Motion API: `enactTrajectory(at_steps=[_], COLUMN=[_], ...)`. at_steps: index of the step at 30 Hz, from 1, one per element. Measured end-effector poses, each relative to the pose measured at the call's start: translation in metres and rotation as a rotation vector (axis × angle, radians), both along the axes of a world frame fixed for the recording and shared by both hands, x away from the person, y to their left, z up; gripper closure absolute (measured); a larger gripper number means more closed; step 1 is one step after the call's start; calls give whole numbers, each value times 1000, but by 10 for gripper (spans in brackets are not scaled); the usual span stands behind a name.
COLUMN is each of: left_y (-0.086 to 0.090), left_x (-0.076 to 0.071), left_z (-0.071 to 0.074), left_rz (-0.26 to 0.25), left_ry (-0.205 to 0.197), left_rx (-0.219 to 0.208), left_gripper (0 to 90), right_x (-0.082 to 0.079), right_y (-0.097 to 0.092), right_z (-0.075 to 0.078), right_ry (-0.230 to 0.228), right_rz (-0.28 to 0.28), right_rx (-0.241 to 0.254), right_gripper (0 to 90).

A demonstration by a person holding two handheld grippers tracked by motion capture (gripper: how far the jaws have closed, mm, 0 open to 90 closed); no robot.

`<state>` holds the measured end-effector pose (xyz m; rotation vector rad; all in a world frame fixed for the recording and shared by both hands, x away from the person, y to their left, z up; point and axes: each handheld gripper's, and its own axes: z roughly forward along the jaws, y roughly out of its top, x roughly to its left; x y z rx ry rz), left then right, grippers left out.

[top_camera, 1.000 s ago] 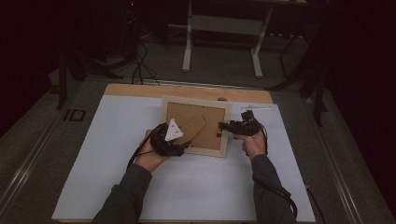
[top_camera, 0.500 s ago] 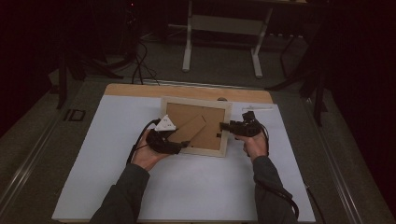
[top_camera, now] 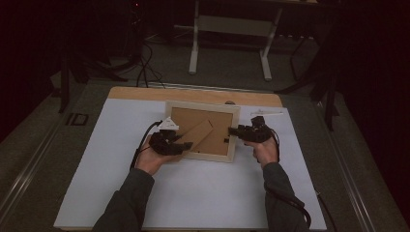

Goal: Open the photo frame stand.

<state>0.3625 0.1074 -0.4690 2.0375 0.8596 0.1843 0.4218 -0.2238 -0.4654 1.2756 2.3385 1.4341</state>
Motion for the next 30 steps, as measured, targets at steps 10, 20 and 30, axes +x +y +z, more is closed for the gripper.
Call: enactTrajectory(at_steps=[10, 20, 30], left_y=[-4, -7, -8], left_x=[3, 1, -1], left_z=[-4, -3, -2], left_rz=[-4, -34, -35], left_ry=[32, 20, -12], left_rx=[33, 71, 91], left_gripper=[559, 631, 656], right_x=[-3, -5, -6], right_y=[4, 7, 9], right_z=[2, 7, 11], right_ry=[-25, -53, -69], right_rz=[21, 32, 27], right_rx=[-15, -48, -54], right_gripper=[600, 599, 609])
